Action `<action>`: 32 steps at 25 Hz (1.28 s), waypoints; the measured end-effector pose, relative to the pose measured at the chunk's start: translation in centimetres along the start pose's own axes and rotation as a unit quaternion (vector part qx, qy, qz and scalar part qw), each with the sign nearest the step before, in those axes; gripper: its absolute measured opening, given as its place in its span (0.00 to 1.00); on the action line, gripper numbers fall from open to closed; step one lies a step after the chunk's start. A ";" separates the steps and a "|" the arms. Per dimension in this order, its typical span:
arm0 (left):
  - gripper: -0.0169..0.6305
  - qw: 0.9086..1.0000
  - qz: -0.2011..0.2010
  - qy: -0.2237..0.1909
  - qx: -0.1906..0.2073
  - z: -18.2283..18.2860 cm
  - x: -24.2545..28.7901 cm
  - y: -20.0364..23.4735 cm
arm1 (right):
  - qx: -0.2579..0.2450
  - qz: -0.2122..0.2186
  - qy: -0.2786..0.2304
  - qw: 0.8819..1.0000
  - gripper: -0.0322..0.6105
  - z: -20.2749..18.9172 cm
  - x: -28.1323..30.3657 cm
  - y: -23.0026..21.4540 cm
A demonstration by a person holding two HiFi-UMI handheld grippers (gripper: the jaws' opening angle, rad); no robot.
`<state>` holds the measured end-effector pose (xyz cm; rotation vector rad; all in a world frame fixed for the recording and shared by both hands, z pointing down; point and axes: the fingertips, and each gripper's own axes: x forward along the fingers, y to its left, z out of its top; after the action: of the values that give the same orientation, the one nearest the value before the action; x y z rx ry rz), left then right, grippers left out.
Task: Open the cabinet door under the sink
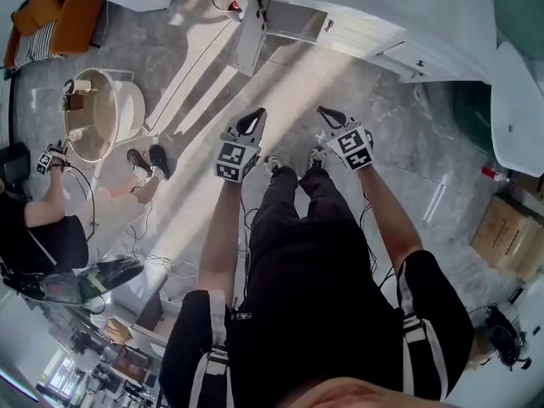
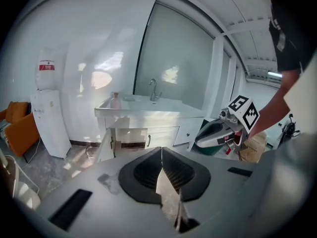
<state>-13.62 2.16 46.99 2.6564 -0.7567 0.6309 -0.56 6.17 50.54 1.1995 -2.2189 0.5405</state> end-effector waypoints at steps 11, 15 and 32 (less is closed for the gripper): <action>0.05 1.000 0.014 -0.005 -0.014 1.3 -6.1 -7.4 | -0.018 0.026 -0.005 0.999 0.16 0.0 -6.8 3.9; 0.05 1.000 0.021 -0.010 -0.016 1.1 -6.7 -9.0 | -0.036 0.033 -0.013 0.999 0.16 -0.1 -8.7 4.4; 0.05 0.997 0.034 -0.059 -0.045 3.6 -7.2 -9.0 | -0.045 -0.011 -0.024 0.999 0.16 0.6 -12.4 0.9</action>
<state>-12.93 11.06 38.91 2.6127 -0.8903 0.4500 4.02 14.10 42.12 1.2007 -2.2414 0.4026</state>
